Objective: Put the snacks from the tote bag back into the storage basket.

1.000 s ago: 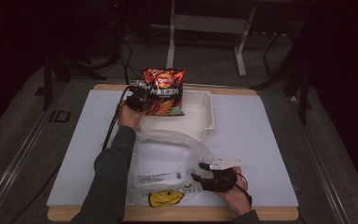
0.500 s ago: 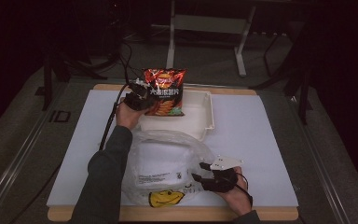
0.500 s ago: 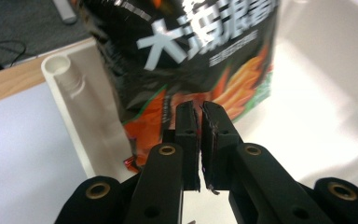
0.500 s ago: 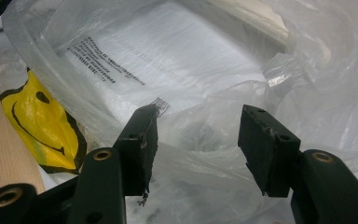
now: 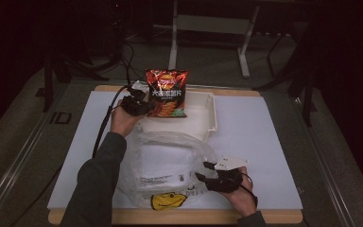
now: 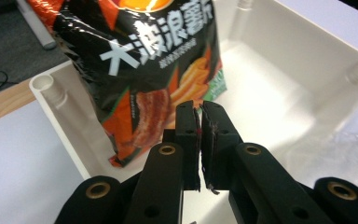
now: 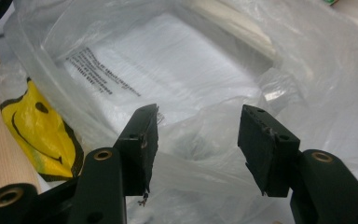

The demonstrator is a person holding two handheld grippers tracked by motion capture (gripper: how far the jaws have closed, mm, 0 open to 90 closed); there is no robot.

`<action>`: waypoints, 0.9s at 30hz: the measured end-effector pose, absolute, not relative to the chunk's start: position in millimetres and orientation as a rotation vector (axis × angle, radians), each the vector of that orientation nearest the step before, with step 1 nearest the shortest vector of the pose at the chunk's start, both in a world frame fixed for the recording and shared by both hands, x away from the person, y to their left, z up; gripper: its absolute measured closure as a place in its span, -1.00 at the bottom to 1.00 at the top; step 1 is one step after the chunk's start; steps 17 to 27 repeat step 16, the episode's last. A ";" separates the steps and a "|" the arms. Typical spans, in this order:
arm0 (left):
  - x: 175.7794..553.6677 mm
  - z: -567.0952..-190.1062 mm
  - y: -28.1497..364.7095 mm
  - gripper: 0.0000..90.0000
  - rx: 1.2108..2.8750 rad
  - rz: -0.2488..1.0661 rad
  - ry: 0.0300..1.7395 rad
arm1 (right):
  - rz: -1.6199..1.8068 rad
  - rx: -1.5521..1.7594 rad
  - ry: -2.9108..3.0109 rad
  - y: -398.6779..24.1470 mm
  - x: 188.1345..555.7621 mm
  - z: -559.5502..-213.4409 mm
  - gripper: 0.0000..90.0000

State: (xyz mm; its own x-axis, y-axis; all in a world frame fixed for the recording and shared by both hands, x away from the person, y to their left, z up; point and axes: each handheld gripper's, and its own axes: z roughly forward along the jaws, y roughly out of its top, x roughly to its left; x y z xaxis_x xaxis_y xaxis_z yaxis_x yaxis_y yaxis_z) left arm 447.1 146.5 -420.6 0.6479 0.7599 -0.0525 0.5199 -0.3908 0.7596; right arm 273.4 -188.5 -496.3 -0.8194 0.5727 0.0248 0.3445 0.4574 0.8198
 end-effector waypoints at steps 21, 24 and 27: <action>406.4 -412.3 168.3 0.91 2.047 0.471 0.966 | 1.290 0.779 2.441 -190.4 270.5 -489.7 0.04; 406.4 -412.3 168.3 0.91 2.047 0.471 0.966 | 1.290 0.779 2.441 -190.4 270.5 -489.7 0.04; 406.4 -412.3 168.3 0.91 2.047 0.471 0.966 | 1.290 0.779 2.441 -190.4 270.5 -489.7 0.04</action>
